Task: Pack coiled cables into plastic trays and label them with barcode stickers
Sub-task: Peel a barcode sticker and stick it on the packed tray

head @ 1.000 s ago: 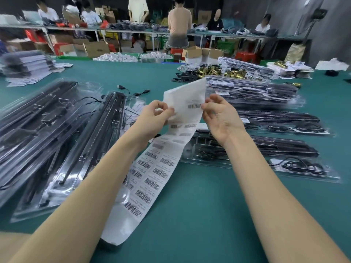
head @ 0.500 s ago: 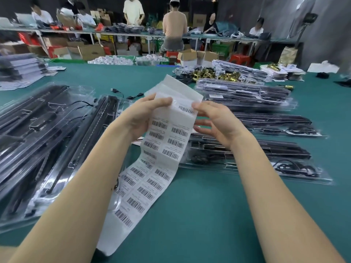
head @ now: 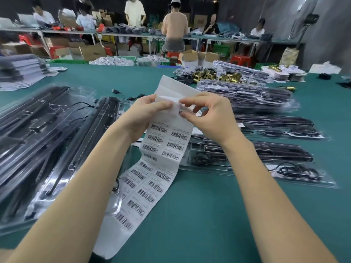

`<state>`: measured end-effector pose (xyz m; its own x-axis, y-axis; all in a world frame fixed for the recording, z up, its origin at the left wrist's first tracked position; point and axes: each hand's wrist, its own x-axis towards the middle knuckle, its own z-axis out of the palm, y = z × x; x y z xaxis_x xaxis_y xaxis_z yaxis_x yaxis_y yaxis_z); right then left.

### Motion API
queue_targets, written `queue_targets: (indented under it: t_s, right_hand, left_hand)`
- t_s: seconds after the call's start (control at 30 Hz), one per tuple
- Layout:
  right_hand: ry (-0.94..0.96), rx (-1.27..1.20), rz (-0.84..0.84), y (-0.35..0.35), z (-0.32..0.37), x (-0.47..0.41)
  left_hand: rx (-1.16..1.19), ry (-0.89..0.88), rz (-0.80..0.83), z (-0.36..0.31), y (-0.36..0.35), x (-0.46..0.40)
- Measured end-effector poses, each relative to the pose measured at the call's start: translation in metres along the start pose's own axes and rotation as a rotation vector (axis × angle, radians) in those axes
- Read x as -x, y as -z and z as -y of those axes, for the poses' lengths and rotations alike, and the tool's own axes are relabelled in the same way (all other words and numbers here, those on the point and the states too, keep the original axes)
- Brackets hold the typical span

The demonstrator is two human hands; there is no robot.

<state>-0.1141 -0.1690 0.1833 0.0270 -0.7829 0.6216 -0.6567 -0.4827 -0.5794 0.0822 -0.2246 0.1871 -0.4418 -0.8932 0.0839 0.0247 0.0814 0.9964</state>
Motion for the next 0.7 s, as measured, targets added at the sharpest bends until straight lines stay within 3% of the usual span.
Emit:
queue_targets:
  t_s: [0.23, 0.7]
  right_hand:
    - [0.071, 0.003, -0.044, -0.007, -0.003, 0.006]
    - [-0.071, -0.145, -0.012, -0.008, -0.004, 0.005]
  left_hand:
    - [-0.120, 0.008, -0.035, -0.006, -0.005, 0.002]
    - [-0.175, 0.049, -0.082, -0.012, -0.012, 0.006]
